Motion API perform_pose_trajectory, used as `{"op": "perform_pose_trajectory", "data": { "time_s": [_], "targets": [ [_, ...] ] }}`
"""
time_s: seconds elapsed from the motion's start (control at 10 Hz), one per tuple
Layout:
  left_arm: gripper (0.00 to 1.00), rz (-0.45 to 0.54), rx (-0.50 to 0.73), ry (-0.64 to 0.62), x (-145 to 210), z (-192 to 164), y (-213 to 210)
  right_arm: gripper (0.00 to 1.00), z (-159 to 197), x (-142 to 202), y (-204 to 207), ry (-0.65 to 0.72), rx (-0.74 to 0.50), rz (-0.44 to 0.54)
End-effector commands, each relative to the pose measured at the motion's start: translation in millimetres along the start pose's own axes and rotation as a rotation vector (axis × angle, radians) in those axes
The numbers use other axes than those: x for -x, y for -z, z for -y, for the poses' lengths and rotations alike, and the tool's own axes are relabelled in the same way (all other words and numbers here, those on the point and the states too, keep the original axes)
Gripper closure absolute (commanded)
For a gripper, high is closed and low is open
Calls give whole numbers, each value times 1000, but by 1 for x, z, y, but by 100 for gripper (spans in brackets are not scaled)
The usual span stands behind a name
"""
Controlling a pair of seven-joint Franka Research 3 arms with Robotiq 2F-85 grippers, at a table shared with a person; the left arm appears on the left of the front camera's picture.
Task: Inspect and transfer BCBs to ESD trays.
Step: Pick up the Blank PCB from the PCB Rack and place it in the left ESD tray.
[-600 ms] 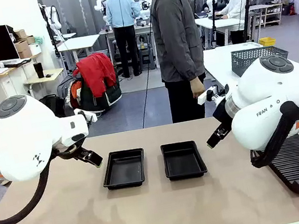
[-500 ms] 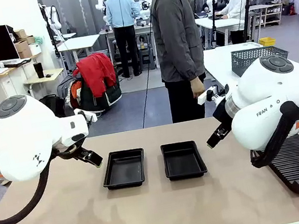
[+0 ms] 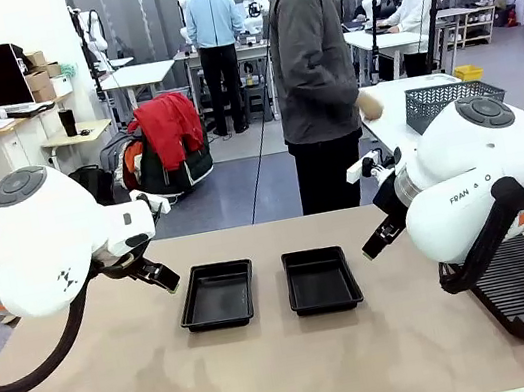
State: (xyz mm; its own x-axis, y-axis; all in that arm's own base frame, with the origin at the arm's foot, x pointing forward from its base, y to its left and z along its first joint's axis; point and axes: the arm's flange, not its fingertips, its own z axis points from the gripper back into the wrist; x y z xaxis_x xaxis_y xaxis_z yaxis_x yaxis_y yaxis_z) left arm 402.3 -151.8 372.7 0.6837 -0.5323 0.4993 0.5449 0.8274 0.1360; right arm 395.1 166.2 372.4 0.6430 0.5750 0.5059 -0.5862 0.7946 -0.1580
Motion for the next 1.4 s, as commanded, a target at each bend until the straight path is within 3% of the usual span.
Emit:
{"op": "perform_pose_trajectory", "data": {
  "time_s": [0.0,0.3,0.5,0.9,1.3],
  "targets": [
    [0,0,0,0,0,0,0,0,0,0,0,0,0,0],
    [0,0,0,0,0,0,0,0,0,0,0,0,0,0],
    [0,3,11,-89,-14,-12,-29,0,13,-9,-51,158,19,-19],
    [0,-137,35,-326,-55,-37,-120,0,49,-43,-171,399,-36,-62],
    [0,-228,189,-480,-85,-61,-215,0,95,-57,-273,584,-164,-116]
  ]
}}
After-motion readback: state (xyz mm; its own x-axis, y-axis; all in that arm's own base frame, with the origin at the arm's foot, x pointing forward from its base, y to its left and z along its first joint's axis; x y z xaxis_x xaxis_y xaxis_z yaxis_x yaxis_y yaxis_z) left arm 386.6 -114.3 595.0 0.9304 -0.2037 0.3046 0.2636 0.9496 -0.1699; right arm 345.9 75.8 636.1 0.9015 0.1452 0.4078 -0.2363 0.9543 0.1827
